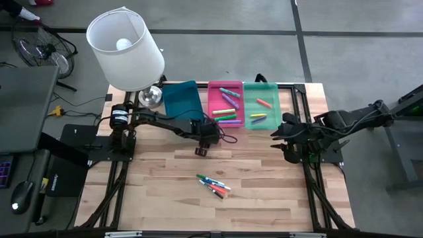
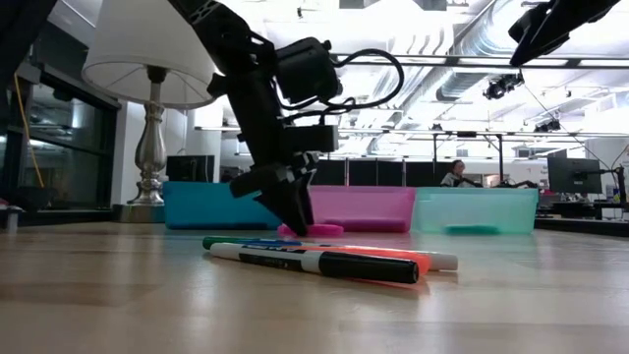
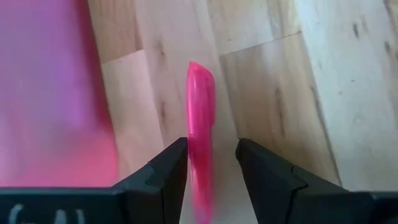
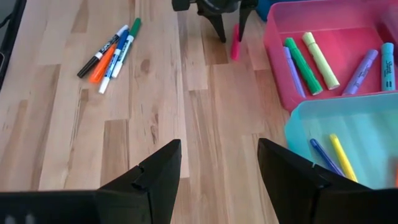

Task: Pick & Place Markers
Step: Put the pink pen into the green bin

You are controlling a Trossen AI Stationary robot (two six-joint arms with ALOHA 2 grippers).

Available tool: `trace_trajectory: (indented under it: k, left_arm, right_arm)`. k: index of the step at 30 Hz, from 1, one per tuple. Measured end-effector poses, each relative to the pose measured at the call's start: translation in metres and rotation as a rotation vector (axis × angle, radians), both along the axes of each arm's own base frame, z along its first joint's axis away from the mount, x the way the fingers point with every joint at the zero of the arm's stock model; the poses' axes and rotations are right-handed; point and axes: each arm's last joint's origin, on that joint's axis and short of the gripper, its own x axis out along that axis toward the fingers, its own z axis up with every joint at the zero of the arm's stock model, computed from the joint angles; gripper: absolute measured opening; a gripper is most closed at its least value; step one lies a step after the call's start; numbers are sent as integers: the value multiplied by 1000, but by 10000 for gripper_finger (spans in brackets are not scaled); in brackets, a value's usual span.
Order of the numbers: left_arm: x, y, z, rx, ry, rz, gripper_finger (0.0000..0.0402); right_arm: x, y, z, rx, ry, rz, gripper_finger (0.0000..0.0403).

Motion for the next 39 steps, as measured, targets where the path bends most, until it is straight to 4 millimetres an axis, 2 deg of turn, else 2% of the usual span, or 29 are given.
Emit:
trace_trajectory:
  k: [6, 14, 21, 31, 39]
  left_arm:
    - [3, -5, 6, -25, 35, -14, 149]
    - [7, -18, 16, -164, 60, -53, 149]
    - [9, -37, 14, -211, 45, 34, 149]
    - [11, -57, 11, -194, -19, 298, 149]
    - [10, -63, 11, -183, -16, 318, 149]
  right_arm:
    - [0, 0, 0, -9, 5, -6, 201]
    - [-1, 0, -1, -7, 6, -9, 201]
    - [-1, 0, -1, -7, 6, -8, 201]
    - [-1, 0, -1, 16, 9, -13, 201]
    - [-1, 1, -1, 27, 9, -11, 201]
